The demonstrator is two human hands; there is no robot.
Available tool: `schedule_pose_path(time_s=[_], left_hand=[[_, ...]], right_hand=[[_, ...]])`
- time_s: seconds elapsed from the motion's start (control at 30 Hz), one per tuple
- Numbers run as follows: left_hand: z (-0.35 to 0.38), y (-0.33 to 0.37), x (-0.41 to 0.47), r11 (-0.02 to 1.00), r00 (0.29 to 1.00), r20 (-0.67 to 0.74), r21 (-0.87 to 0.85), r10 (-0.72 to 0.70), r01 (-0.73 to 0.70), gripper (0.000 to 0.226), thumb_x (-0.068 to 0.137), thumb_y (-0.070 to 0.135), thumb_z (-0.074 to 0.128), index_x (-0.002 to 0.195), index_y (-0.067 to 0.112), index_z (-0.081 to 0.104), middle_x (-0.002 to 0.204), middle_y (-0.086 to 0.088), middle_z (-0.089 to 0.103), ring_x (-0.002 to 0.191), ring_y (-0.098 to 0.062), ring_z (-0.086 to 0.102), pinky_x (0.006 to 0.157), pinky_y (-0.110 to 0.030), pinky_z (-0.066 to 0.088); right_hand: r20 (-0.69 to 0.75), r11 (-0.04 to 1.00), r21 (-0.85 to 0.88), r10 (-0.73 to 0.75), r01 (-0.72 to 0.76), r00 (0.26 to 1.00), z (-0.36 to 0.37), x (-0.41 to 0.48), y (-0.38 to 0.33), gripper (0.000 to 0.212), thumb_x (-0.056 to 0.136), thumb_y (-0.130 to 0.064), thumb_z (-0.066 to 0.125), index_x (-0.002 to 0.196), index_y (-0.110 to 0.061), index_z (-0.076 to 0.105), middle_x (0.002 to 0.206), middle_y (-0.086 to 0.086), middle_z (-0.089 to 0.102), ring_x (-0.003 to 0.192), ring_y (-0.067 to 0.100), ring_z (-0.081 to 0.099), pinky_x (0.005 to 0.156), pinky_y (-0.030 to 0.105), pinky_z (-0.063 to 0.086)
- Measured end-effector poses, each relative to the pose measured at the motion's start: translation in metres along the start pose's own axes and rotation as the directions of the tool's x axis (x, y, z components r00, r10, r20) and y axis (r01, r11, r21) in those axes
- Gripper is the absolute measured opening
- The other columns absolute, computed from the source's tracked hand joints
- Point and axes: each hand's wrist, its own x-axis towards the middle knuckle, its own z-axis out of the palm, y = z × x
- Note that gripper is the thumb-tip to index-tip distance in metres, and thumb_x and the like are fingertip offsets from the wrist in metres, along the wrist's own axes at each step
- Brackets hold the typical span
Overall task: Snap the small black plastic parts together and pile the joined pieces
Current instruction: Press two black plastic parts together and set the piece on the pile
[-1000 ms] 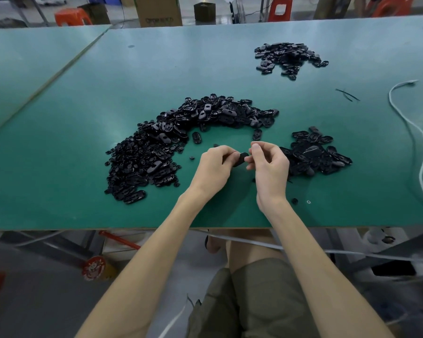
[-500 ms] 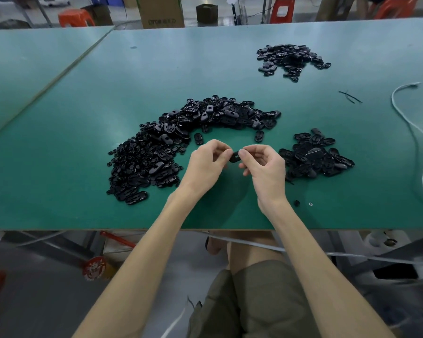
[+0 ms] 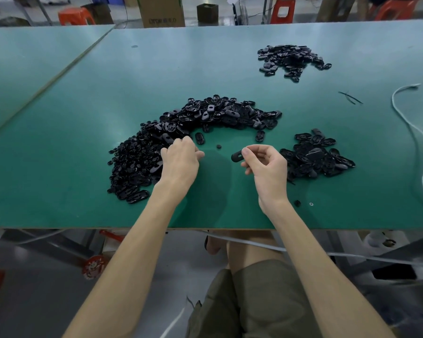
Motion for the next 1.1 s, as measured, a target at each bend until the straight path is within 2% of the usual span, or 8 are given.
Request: schedule_pose_path(time_s=[0.07, 0.13, 0.2, 0.33, 0.43, 0.67, 0.83, 1.1], left_hand=[[0.003, 0.007, -0.001, 0.977, 0.999, 0.020, -0.214, 0.024, -0.019, 0.014, 0.104, 0.025, 0.061, 0.097, 0.015, 0.057, 0.099, -0.001, 0.061, 0.092, -0.021, 0.052, 0.093, -0.036, 0.036], [0.006, 0.017, -0.002, 0.866, 0.994, 0.077, -0.498, 0.082, -0.033, 0.014, 0.103, 0.025, 0.062, 0.093, 0.017, 0.057, 0.083, 0.001, 0.064, 0.076, -0.012, 0.057, 0.073, -0.024, 0.044], [0.012, 0.028, -0.003, 0.739, 0.985, 0.058, -0.669, 0.163, -0.083, 0.015, 0.102, 0.022, 0.064, 0.089, 0.017, 0.058, 0.070, 0.002, 0.064, 0.058, -0.004, 0.055, 0.059, -0.017, 0.041], [0.032, 0.042, -0.006, 0.438, 0.993, 0.032, -0.899, 0.109, -0.019, 0.010, 0.101, 0.016, 0.066, 0.095, 0.009, 0.063, 0.076, 0.002, 0.068, 0.061, -0.006, 0.057, 0.061, -0.020, 0.045], [0.044, 0.042, -0.008, 0.299, 0.997, 0.035, -0.954, 0.065, 0.014, 0.004, 0.100, 0.013, 0.066, 0.098, 0.010, 0.067, 0.083, 0.002, 0.071, 0.066, -0.009, 0.060, 0.070, -0.027, 0.049], [0.046, 0.037, -0.008, 0.211, 0.998, 0.022, -0.978, 0.060, 0.009, 0.016, 0.098, 0.022, 0.069, 0.098, 0.005, 0.072, 0.071, 0.004, 0.065, 0.061, -0.010, 0.054, 0.065, -0.022, 0.045], [0.048, 0.036, -0.008, 0.157, 0.998, 0.020, -0.987, 0.056, 0.011, 0.004, 0.096, 0.014, 0.072, 0.097, 0.011, 0.073, 0.083, -0.002, 0.075, 0.068, -0.012, 0.065, 0.070, -0.024, 0.050], [0.051, 0.034, -0.008, 0.198, 0.995, 0.003, -0.980, 0.100, -0.017, 0.011, 0.096, 0.007, 0.071, 0.105, 0.010, 0.075, 0.091, -0.006, 0.078, 0.071, -0.012, 0.067, 0.067, -0.020, 0.049]], right_hand=[[-0.008, 1.000, 0.014, 0.000, 0.000, 1.000, 0.000, 0.000, 0.000, 0.005, 0.096, -0.010, 0.073, 0.097, -0.011, 0.068, 0.084, 0.000, 0.073, 0.068, 0.010, 0.068, 0.060, 0.022, 0.052], [-0.018, 0.999, 0.034, 0.003, -0.003, 1.000, 0.000, 0.000, -0.001, 0.007, 0.097, -0.009, 0.071, 0.101, -0.009, 0.066, 0.089, 0.004, 0.072, 0.067, 0.010, 0.067, 0.059, 0.022, 0.052], [-0.030, 0.999, 0.045, 0.009, -0.007, 1.000, 0.001, 0.000, -0.001, 0.010, 0.097, -0.008, 0.071, 0.105, -0.008, 0.065, 0.094, 0.006, 0.071, 0.068, 0.010, 0.068, 0.058, 0.022, 0.051], [-0.066, 0.999, 0.040, 0.008, -0.005, 0.998, 0.001, 0.001, -0.002, 0.008, 0.099, -0.007, 0.067, 0.106, -0.009, 0.064, 0.093, 0.004, 0.070, 0.067, 0.009, 0.068, 0.059, 0.021, 0.051], [-0.075, 0.999, 0.034, 0.004, -0.002, 0.997, 0.001, 0.001, -0.002, 0.009, 0.099, -0.005, 0.066, 0.107, -0.009, 0.065, 0.093, 0.003, 0.070, 0.069, 0.009, 0.068, 0.060, 0.021, 0.052], [-0.081, 1.000, 0.025, 0.007, -0.005, 0.997, 0.001, 0.002, -0.002, 0.009, 0.100, -0.006, 0.064, 0.109, -0.008, 0.065, 0.095, 0.007, 0.071, 0.069, 0.009, 0.069, 0.061, 0.022, 0.052], [-0.088, 1.000, 0.017, 0.006, -0.004, 0.996, 0.002, 0.001, -0.002, 0.009, 0.100, -0.006, 0.065, 0.109, -0.008, 0.065, 0.095, 0.006, 0.070, 0.069, 0.008, 0.069, 0.061, 0.021, 0.052], [-0.109, 1.000, 0.017, 0.010, -0.008, 0.994, 0.000, 0.000, -0.002, 0.010, 0.100, -0.007, 0.065, 0.109, -0.009, 0.065, 0.097, 0.005, 0.071, 0.071, 0.007, 0.069, 0.064, 0.020, 0.053]])
